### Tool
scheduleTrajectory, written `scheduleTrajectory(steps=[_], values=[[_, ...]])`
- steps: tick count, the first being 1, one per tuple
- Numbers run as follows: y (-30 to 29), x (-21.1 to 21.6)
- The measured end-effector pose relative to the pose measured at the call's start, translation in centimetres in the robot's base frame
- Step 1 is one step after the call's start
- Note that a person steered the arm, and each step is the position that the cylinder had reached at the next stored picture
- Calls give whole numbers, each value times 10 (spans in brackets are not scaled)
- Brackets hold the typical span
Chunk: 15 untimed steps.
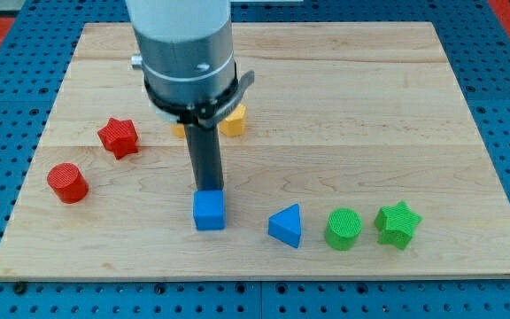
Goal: Move the yellow heart to the left of the blue cube
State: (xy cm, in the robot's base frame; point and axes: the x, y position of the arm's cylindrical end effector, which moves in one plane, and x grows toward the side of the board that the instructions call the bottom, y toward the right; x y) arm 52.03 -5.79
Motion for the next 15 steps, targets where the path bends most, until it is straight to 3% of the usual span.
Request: scheduleTrajectory(steps=[3,5,7,8,9,12,15], values=[[0,8],[45,-68],[40,-141],[13,-146],[-39,-142],[-83,-37],[-101,-31]])
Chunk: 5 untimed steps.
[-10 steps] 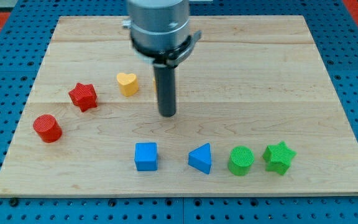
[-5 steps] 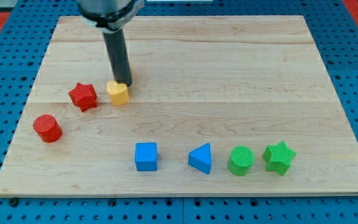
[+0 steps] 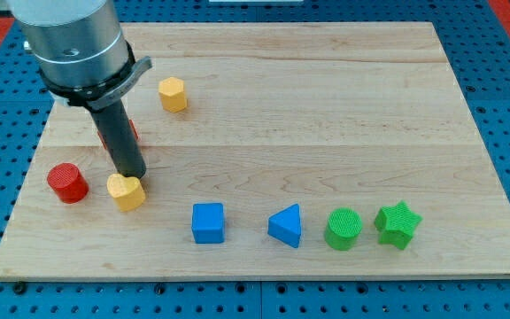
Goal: Move the yellow heart to the left of the blue cube
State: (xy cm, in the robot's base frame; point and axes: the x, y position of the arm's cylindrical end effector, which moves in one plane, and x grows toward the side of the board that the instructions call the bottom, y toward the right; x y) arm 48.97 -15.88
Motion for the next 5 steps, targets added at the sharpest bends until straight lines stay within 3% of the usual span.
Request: scheduleTrajectory(steps=[2,4,5], values=[[-31,-2],[-30,46],[-30,47]])
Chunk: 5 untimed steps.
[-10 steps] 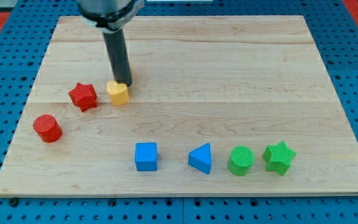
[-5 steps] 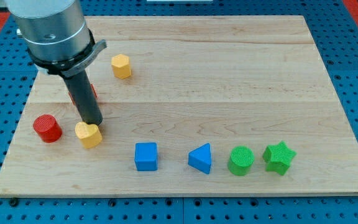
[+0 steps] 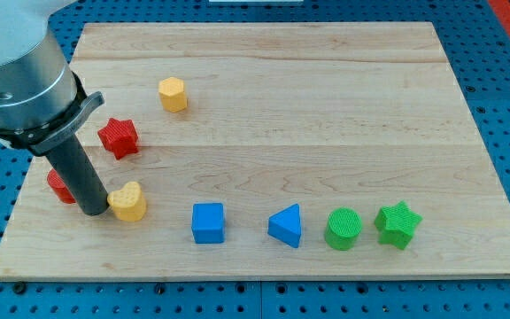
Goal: Move the yellow heart to the left of the blue cube
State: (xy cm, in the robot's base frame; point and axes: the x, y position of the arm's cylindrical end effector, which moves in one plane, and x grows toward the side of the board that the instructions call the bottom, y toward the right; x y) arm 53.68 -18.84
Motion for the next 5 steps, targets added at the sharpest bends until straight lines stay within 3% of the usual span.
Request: scheduleTrajectory(steps=[1,2,3,5], values=[[0,-29],[11,-28],[21,3],[33,11]])
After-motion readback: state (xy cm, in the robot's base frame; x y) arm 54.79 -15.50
